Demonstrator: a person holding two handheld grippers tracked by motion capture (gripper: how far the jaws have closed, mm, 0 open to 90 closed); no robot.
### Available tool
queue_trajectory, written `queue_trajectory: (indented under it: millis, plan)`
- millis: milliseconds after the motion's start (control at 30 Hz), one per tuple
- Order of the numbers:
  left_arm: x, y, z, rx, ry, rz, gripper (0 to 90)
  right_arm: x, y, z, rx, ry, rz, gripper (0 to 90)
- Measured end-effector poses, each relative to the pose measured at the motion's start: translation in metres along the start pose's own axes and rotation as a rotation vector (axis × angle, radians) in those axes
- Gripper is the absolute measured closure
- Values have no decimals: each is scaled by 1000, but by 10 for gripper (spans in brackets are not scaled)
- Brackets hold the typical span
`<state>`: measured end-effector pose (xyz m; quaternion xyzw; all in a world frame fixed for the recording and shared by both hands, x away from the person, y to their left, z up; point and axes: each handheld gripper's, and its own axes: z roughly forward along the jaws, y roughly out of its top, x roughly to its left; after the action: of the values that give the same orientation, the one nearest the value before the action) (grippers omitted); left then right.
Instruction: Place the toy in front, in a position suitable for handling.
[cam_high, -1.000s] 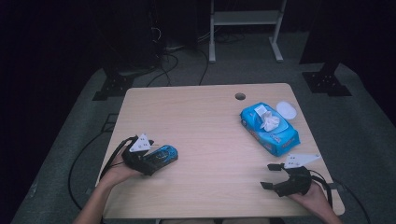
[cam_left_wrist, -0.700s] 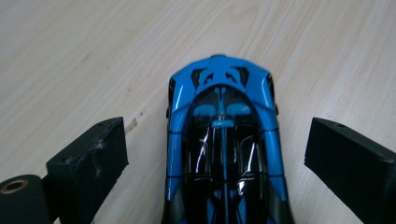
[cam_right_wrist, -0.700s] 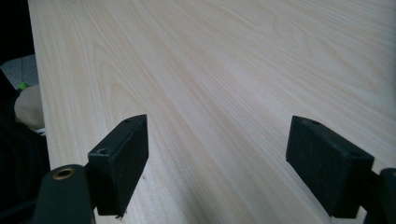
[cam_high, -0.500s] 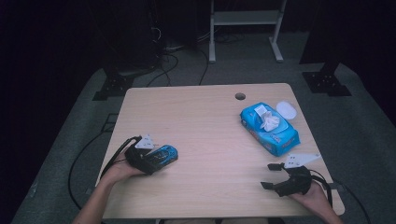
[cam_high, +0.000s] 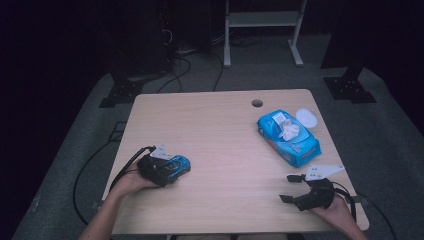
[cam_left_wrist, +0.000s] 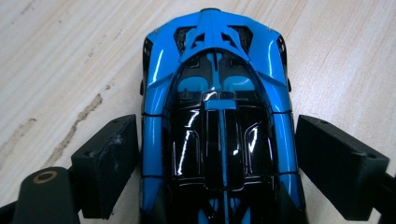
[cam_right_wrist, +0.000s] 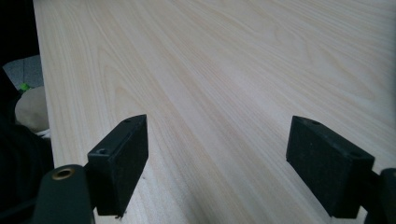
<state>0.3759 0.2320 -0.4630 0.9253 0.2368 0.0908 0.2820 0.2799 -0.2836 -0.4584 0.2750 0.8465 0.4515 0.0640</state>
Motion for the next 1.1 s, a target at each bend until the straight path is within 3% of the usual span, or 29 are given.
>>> queue_trajectory:
  millis: [167,300,500,667,867,1100]
  plan:
    - [3,0,0,-2,-4,-23,172,0,0,1,6,4,3,204]
    - [2,1,0,2,-4,-23,177,1,0,1,7,5,3,204]
    - [1,4,-1,11,-7,-15,254,2,1,3,10,7,-2,205]
    - [1,8,-1,41,-9,-3,257,2,1,3,13,7,-1,210]
    - [1,8,-1,42,-17,-17,258,2,1,4,15,10,-3,210]
    - [-1,9,-1,46,6,6,258,2,1,4,18,7,-11,213]
